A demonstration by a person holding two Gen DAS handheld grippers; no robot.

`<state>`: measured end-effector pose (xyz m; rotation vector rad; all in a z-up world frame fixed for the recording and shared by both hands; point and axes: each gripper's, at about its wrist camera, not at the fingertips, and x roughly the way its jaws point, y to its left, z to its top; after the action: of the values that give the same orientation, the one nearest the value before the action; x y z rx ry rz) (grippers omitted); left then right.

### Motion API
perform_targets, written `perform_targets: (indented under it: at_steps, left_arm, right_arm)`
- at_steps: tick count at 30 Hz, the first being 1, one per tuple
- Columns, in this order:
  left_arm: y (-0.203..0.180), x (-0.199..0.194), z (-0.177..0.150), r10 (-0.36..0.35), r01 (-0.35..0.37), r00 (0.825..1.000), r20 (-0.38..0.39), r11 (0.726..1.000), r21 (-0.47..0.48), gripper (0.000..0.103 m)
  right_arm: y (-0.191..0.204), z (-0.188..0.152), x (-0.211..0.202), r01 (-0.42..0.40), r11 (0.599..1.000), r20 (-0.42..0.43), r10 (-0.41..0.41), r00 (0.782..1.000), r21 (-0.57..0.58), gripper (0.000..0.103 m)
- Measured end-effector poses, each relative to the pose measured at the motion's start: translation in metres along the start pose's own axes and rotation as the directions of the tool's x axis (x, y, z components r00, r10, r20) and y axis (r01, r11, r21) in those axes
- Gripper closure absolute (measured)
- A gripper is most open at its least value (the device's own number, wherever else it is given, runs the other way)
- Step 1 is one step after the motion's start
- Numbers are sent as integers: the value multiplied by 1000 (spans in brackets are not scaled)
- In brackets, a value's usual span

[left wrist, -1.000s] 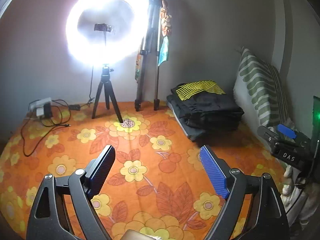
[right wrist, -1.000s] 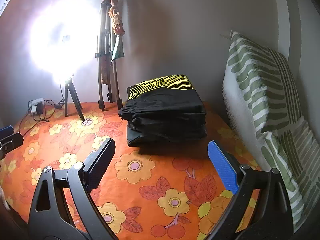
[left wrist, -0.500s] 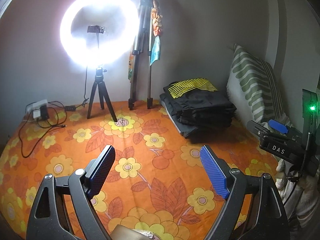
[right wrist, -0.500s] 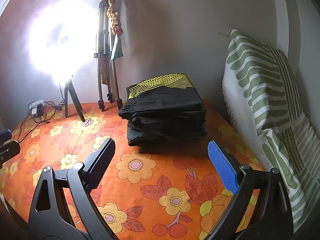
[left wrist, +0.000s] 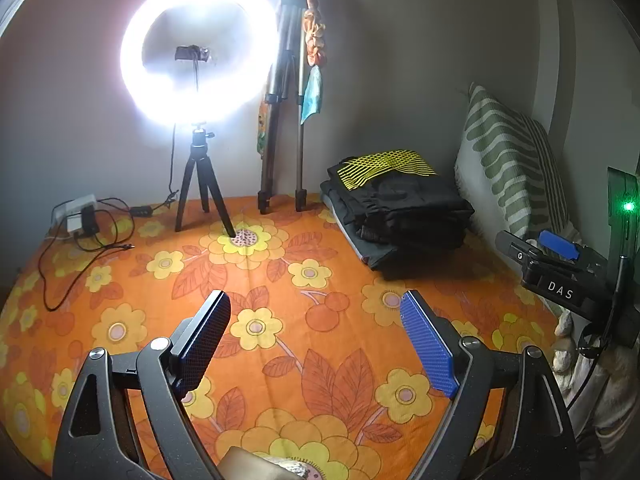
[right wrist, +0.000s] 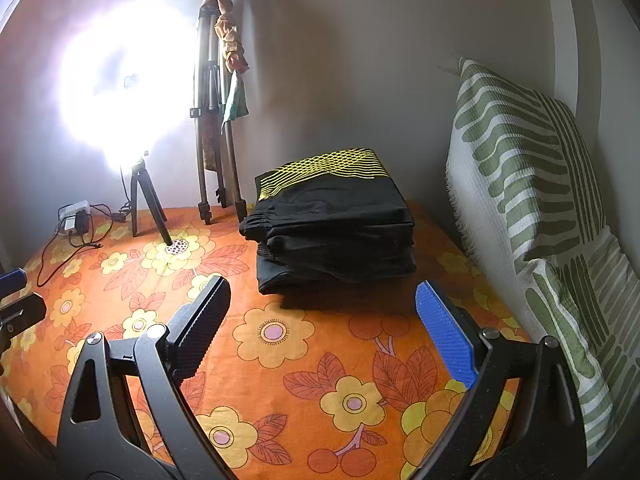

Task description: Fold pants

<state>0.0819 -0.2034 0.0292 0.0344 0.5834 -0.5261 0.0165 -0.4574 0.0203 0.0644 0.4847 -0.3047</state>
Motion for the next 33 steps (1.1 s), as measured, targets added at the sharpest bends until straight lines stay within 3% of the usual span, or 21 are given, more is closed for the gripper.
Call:
perform_targets:
  at_steps: [33]
  left_arm:
    - [1, 0, -2, -5, 5, 1000, 1, 1000, 2, 16]
  right_arm:
    - [-1, 1, 0, -1, 1000, 1, 1, 1000, 1, 7]
